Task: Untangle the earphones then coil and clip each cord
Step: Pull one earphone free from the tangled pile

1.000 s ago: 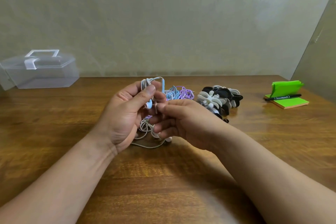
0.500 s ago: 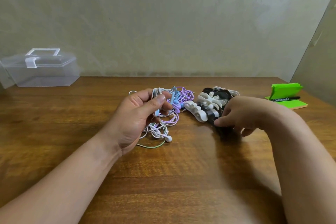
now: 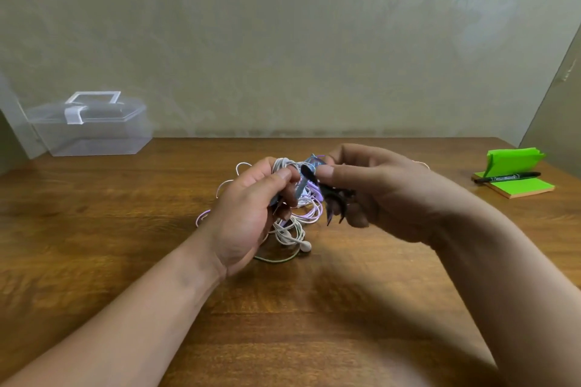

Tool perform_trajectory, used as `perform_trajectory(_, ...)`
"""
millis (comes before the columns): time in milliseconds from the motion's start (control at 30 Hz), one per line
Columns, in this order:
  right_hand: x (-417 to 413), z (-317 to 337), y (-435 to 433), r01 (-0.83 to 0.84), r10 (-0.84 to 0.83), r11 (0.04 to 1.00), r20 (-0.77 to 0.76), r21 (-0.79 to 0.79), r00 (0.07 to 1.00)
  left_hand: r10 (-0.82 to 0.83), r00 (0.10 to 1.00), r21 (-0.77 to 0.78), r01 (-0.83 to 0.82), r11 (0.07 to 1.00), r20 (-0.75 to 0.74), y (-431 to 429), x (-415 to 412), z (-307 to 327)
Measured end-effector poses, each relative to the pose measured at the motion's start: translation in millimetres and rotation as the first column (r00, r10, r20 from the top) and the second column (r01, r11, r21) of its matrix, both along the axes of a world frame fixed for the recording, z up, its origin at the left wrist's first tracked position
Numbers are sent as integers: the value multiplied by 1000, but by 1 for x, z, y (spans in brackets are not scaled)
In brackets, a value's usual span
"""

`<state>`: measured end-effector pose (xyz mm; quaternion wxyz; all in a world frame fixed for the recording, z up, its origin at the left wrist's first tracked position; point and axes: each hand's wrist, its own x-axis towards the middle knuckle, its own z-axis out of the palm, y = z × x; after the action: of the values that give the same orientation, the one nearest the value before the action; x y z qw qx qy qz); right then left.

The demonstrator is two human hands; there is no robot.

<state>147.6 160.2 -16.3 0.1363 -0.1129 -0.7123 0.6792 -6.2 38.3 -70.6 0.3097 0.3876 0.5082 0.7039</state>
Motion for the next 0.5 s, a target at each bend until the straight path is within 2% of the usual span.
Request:
perform_trajectory(133, -7, -3, -11, -6, 6, 1000, -5, -25, 1000, 20, 997, -20, -22, 1000, -77, -1, -2, -1)
perform_trajectory(367, -15, -12, -5, 147, -146, 988, 17, -38, 989, 16, 982, -33, -23, 999, -187, -4, 0, -4)
perform_trajectory(500, -16, -14, -6, 113, -113, 993, 43, -11, 993, 25, 957, -55, -43, 998, -288, -5, 0, -5)
